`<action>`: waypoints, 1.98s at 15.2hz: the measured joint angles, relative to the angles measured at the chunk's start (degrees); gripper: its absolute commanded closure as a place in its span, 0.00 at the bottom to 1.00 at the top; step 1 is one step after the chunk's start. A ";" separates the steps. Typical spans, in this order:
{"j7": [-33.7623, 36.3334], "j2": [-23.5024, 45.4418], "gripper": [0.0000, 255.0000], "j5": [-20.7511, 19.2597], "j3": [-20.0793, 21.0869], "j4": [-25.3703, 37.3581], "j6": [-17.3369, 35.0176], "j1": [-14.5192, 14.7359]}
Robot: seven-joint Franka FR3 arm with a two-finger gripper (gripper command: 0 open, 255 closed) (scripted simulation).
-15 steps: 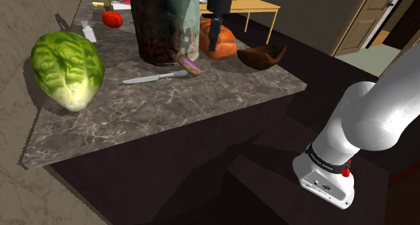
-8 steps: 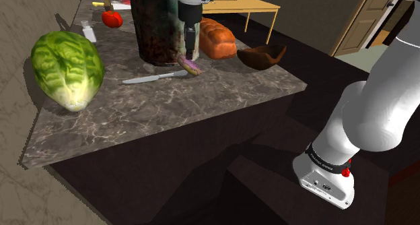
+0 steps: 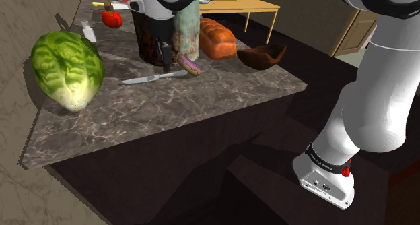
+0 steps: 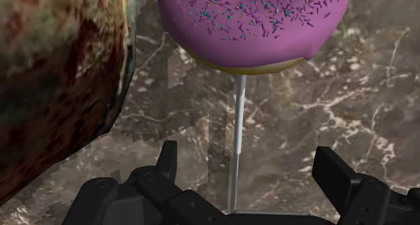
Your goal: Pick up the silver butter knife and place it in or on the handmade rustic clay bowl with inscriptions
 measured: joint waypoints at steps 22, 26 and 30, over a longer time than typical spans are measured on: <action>-0.33 3.01 1.00 -0.98 0.22 -2.49 5.54 0.45; -0.35 2.91 1.00 -0.95 0.23 -2.29 5.22 0.45; -0.56 2.40 1.00 -0.78 0.29 -0.19 2.67 0.46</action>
